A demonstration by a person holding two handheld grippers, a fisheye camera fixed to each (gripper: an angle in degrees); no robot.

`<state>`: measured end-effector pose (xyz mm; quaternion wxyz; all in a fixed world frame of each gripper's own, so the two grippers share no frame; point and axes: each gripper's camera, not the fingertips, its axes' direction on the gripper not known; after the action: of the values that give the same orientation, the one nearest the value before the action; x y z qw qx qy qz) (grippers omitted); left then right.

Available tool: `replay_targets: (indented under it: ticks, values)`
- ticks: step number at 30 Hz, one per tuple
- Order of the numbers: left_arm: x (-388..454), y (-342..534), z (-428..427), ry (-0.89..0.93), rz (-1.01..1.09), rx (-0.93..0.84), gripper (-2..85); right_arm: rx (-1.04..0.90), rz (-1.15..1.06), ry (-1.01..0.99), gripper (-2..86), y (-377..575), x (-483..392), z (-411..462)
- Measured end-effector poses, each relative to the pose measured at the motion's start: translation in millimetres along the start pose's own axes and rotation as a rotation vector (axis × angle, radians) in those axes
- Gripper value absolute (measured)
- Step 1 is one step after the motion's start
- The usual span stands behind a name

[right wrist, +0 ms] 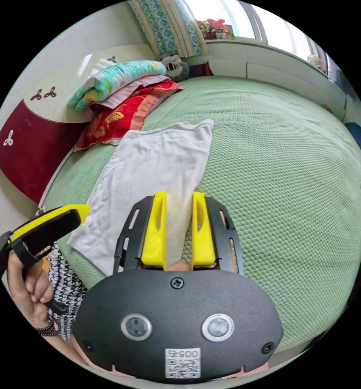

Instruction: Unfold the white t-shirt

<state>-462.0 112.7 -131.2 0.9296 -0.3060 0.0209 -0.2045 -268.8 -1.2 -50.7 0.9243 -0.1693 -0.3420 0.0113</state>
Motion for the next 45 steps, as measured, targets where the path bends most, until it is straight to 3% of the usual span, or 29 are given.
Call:
replay_targets:
  ticks: [4, 8, 13, 30, 35, 42, 45]
  values:
    - [4, -5, 4, -0.003, 0.014, 0.000, -0.7, 0.020, -0.030, -0.012, -0.4, 2, -3, -1]
    - [8, -9, 9, -0.029, 0.017, -0.006, -0.7, 0.017, -0.107, 0.053, -1.2, 2, -16, -5]
    - [10, -16, 13, 0.055, 0.006, -0.007, -0.6, 0.013, -0.103, 0.125, -1.3, -1, -13, -9]
    - [82, -35, 33, 0.071, 0.078, -0.013, -0.7, 0.005, 0.036, 0.319, -1.2, -2, 68, -45]
    - [103, -35, 36, 0.055, 0.101, -0.015, -0.7, -0.023, 0.165, 0.347, -1.2, 0, 106, -59]
    - [122, -32, 32, 0.122, 0.135, -0.007, -0.6, -0.026, 0.264, 0.357, 0.4, -1, 127, -79]
    - [120, -33, 34, 0.132, 0.116, -0.009, -0.7, 0.023, 0.218, 0.255, 3.6, -3, 117, -95]
